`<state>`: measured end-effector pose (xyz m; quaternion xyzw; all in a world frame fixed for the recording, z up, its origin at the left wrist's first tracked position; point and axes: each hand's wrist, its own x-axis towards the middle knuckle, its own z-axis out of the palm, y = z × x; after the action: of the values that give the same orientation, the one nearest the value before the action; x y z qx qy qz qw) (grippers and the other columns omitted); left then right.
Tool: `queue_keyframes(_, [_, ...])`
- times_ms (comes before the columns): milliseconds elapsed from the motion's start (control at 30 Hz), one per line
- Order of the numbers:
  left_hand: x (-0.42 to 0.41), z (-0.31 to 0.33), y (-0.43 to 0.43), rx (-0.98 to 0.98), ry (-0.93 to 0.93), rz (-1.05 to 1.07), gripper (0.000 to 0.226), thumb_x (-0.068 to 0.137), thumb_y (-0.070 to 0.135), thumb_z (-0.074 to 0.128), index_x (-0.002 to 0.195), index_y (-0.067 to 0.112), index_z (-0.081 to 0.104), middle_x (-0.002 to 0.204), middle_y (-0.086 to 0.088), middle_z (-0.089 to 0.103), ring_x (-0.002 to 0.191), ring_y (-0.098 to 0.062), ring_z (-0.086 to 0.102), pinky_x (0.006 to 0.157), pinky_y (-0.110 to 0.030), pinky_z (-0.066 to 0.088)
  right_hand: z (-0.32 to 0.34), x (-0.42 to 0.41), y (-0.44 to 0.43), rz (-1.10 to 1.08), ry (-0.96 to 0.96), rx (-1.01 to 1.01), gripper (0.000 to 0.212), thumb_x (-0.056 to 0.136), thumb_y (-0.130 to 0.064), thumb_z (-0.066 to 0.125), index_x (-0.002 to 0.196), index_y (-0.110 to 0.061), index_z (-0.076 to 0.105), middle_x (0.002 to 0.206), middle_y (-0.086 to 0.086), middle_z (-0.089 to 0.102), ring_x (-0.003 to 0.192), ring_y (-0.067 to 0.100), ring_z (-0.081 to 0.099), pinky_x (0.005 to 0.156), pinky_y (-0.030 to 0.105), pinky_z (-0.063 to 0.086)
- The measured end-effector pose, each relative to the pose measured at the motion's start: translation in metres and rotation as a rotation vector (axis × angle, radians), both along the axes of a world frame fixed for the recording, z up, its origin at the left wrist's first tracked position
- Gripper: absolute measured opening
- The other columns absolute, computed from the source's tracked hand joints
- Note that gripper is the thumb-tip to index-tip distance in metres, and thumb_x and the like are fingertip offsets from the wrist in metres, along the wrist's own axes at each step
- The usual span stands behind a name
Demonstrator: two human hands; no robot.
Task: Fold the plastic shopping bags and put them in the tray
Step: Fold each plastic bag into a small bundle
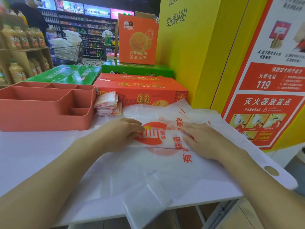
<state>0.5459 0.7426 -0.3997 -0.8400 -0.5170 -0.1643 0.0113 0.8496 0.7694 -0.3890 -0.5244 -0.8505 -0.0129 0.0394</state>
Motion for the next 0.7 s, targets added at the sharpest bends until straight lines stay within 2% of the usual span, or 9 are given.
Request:
queue_keyframes(100, [0.015, -0.005, -0.004, -0.111, -0.036, -0.041, 0.044, 0.104, 0.041, 0.043, 0.148, 0.035, 0.045, 0.158, 0.015, 0.035, 0.146, -0.007, 0.031, 0.118, -0.022, 0.02, 0.001, -0.012, -0.004, 0.077, 0.024, -0.003, 0.049, 0.109, -0.034, 0.029, 0.158, -0.035, 0.029, 0.164, -0.012, 0.029, 0.151, 0.012, 0.022, 0.123, 0.032, 0.012])
queue_keyframes(200, [0.022, -0.01, -0.004, -0.221, 0.057, -0.054, 0.057, 0.102, 0.056, 0.03, 0.156, 0.039, 0.025, 0.165, 0.017, 0.012, 0.152, -0.002, 0.004, 0.124, -0.03, 0.003, -0.004, -0.032, -0.011, 0.127, 0.008, -0.05, 0.053, 0.11, -0.041, 0.024, 0.161, -0.031, 0.019, 0.169, -0.01, 0.011, 0.156, 0.011, 0.005, 0.126, 0.033, 0.001])
queue_keyframes(367, [0.024, -0.013, -0.006, -0.367, 0.148, 0.014, 0.081, 0.086, 0.073, 0.007, 0.159, 0.038, 0.007, 0.165, 0.018, -0.004, 0.151, -0.002, -0.011, 0.126, -0.041, -0.003, -0.019, -0.048, -0.015, 0.145, -0.038, -0.156, 0.059, 0.108, -0.05, 0.017, 0.162, -0.031, 0.003, 0.17, -0.009, -0.007, 0.155, 0.012, -0.015, 0.126, 0.041, -0.007])
queue_keyframes(467, [0.025, -0.013, -0.006, -0.389, 0.199, 0.037, 0.067, 0.098, 0.064, 0.012, 0.158, 0.038, -0.001, 0.164, 0.02, -0.012, 0.15, -0.003, -0.017, 0.125, -0.041, -0.008, -0.021, -0.048, -0.015, 0.131, -0.064, -0.192, 0.061, 0.107, -0.053, 0.014, 0.162, -0.033, -0.002, 0.169, -0.011, -0.013, 0.153, 0.012, -0.021, 0.126, 0.042, -0.009])
queue_keyframes(700, [0.026, -0.015, -0.006, -0.393, 0.24, 0.044, 0.071, 0.097, 0.069, 0.015, 0.158, 0.039, -0.006, 0.163, 0.02, -0.016, 0.149, -0.002, -0.02, 0.125, -0.042, -0.008, -0.021, -0.049, -0.017, 0.128, -0.095, -0.22, 0.066, 0.105, -0.058, 0.014, 0.161, -0.033, -0.009, 0.168, -0.011, -0.019, 0.152, 0.012, -0.024, 0.125, 0.043, -0.011])
